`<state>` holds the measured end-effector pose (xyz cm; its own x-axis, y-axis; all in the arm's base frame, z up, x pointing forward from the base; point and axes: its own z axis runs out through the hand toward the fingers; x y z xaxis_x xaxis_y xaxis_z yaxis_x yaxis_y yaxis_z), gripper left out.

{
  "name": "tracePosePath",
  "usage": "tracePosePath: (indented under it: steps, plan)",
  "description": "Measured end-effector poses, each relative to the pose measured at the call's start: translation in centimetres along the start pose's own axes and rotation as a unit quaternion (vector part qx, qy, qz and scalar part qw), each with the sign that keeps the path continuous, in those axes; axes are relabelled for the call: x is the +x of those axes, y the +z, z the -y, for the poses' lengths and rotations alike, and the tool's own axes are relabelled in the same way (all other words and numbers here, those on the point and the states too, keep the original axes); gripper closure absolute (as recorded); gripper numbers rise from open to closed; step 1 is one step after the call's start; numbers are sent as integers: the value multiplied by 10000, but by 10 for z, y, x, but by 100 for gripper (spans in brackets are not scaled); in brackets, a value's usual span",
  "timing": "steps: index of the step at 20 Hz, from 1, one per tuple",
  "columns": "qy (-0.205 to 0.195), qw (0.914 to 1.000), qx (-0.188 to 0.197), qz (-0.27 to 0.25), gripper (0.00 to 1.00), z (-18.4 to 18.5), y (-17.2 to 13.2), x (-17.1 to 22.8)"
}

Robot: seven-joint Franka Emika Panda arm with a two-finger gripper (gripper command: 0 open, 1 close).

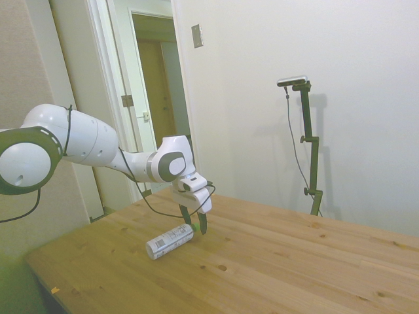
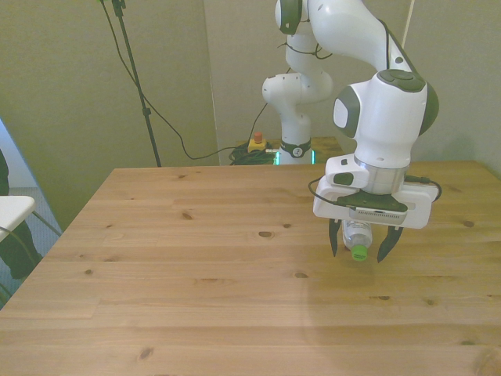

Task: Stand the water bottle

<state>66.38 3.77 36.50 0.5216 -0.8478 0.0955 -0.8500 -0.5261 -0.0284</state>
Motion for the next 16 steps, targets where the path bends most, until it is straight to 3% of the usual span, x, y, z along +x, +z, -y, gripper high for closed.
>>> tracePosePath:
  steps: [1,2,16]
  plan:
    - [-5,10000,-9,3,0,0,1,-1]
    - [-8,10000,-15,5,100,0,2,-1]
    - [-52,9999,-95,28,100,1,11,-7]
